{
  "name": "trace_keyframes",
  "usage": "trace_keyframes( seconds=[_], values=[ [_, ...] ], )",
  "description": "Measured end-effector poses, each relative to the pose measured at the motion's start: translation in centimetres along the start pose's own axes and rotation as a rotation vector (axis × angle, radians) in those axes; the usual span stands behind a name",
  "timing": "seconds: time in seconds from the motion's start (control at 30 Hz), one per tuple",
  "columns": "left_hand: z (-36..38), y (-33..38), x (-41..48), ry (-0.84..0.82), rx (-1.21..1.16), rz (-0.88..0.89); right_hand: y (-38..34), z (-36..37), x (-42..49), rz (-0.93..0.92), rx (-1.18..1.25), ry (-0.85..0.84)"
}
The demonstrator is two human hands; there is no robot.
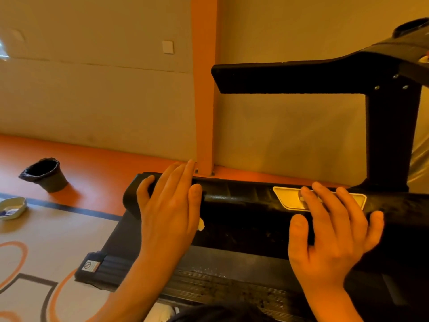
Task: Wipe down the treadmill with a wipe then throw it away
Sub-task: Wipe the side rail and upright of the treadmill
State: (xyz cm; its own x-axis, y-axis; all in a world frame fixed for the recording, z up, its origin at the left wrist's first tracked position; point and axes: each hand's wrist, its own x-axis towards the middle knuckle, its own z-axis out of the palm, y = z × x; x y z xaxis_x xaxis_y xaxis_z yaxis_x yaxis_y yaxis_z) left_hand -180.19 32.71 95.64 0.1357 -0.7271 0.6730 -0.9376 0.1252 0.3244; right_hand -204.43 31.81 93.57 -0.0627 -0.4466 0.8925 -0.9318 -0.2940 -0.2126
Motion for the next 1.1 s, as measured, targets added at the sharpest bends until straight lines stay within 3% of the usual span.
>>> trace_keyframes(
  seconds=[0.23, 0.5, 0.8, 1.0, 1.1],
  values=[
    [-0.1, -1.0, -0.2, -0.024, 0.028, 0.159, -0.1, 0.1, 0.0, -0.004, 0.007, 0.006],
    [-1.1, -3.2, 0.2, 0.041, -0.050, -0.076, 0.1, 0.3, -0.1, 0.003, 0.002, -0.003],
    [-1.1, -0.7, 1.8, -0.238, 0.056, 0.248, -0.6, 0.3, -0.3, 0.054, 0.004, -0.009],
    [-3.2, -6.0, 3.0, -0.278, 0.046, 0.366, -2.9, 1.3, -0.6, 0.159, -0.025, 0.046],
    [-2.8, -6.7, 3.9, -0.302, 0.043, 0.513, -5.1, 2.7, -0.5, 0.208, -0.072, 0.100]
  ],
)
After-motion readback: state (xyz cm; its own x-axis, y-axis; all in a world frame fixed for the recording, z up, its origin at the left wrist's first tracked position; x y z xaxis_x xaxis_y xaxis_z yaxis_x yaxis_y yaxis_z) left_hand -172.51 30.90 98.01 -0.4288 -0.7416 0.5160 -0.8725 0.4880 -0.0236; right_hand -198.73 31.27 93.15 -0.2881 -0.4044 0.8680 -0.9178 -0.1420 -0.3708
